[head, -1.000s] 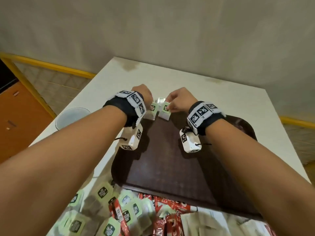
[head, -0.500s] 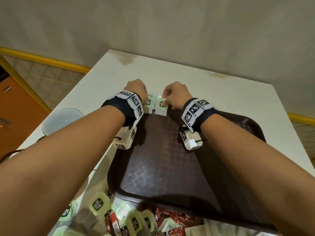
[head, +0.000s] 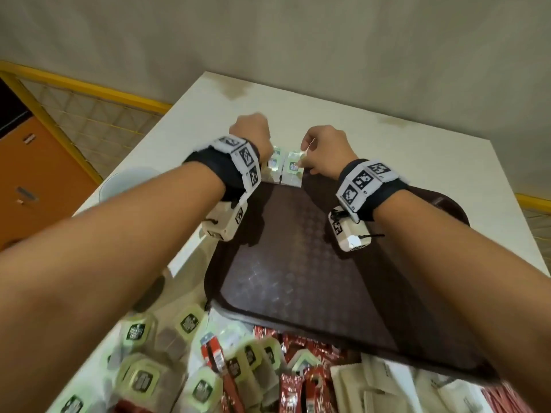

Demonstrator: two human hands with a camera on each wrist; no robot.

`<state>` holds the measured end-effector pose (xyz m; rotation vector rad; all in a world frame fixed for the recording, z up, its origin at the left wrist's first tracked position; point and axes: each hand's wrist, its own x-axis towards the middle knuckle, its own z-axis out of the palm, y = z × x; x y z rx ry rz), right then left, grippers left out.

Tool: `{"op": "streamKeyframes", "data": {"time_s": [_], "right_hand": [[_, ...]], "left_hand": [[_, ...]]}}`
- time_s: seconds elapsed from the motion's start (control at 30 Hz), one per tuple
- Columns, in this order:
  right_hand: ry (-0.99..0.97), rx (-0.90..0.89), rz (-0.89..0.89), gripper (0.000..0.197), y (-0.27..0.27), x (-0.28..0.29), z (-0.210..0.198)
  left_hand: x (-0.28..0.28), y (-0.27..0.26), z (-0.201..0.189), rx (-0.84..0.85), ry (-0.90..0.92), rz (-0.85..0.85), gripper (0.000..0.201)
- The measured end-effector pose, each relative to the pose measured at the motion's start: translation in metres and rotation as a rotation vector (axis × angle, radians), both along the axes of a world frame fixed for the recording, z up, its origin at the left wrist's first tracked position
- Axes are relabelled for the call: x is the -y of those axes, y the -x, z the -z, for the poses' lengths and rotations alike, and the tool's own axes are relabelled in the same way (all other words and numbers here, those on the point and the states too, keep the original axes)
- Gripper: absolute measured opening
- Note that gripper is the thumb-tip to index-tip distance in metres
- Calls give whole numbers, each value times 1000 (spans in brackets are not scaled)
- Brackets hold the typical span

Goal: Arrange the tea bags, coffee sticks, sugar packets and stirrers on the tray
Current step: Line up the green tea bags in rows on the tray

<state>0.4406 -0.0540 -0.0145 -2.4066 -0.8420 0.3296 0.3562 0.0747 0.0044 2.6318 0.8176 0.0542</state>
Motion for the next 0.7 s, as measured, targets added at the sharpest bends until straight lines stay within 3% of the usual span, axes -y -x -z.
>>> {"op": "streamKeyframes", "data": {"time_s": [0.2,0.3,0.43,0.53,0.63,0.7], "right_hand": [[-12,-88,-250,12,84,44,-51],[89,-187,-461,10,132,61,-58],[272,-209,-626,10,188,77,-48],[410,-127,-646,20,216,82,-34],[438,-118,-565,31,230,87,-23],[430,-114,-524,32,238,88,-17]], "left_hand": [[16,91,-85,6,29,277,16],[33,157,-102,8,4,386,10],[59,230,-70,-198,1,476,7],[74,262,-25,-378,-83,507,26],[82,275,2,-409,-99,513,23],[87,278,11,-333,-65,505,23]]}}
